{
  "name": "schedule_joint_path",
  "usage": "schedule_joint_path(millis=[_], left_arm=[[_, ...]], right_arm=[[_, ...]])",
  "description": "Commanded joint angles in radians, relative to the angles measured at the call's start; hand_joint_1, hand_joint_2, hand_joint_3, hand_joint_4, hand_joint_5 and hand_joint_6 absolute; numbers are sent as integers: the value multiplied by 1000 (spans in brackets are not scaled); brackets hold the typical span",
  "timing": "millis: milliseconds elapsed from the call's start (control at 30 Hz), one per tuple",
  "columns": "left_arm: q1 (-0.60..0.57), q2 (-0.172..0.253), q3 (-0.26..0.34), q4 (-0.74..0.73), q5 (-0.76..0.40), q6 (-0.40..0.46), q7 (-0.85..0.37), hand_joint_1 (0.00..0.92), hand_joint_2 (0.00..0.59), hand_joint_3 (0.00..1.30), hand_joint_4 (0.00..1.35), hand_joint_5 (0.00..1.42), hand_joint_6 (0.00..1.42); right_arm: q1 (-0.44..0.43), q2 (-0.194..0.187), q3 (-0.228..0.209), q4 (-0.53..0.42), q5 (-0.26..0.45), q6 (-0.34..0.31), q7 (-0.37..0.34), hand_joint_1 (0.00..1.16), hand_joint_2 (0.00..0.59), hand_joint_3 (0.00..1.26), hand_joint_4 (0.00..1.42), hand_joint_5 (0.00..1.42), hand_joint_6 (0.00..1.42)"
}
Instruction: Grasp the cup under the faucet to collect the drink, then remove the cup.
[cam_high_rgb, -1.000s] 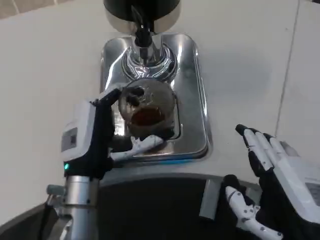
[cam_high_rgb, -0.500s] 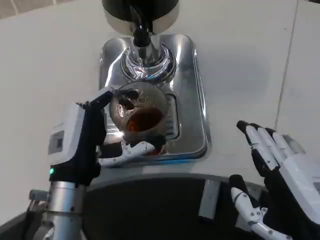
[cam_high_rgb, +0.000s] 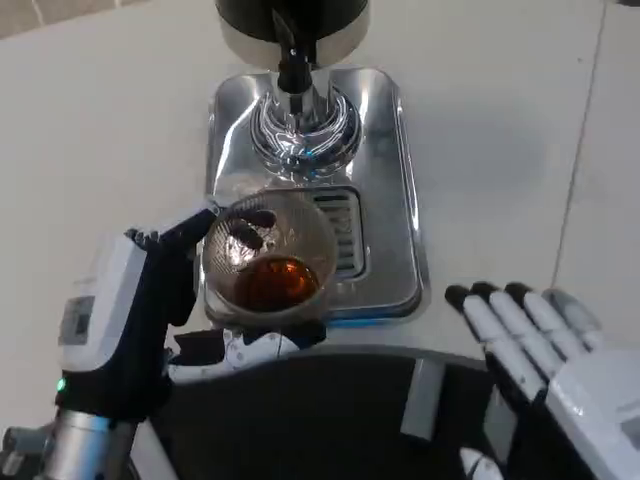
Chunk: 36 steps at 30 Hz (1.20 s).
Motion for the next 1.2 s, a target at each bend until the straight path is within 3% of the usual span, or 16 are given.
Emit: schedule_joint_path(millis=[33,600,1200], left_arm=[[49,-7,23,-80,-27,-35,-21,671,0,1116,1166,1417,1424],[214,-10,77,-193,-69,-106,-116,671,0,1116,1166,1417,1424],[241,-46,106,-225,-88,-119,-158,673,0,1116,1166,1417,1424]], right_arm=[[67,26,7,-4,-31,-45,-57,145,586,0,0,0,0],[115,70,41,5,-72,-91,-101,123,586,0,0,0,0],[169,71,7,-23,-46,-133,-108,99,586,0,0,0,0]])
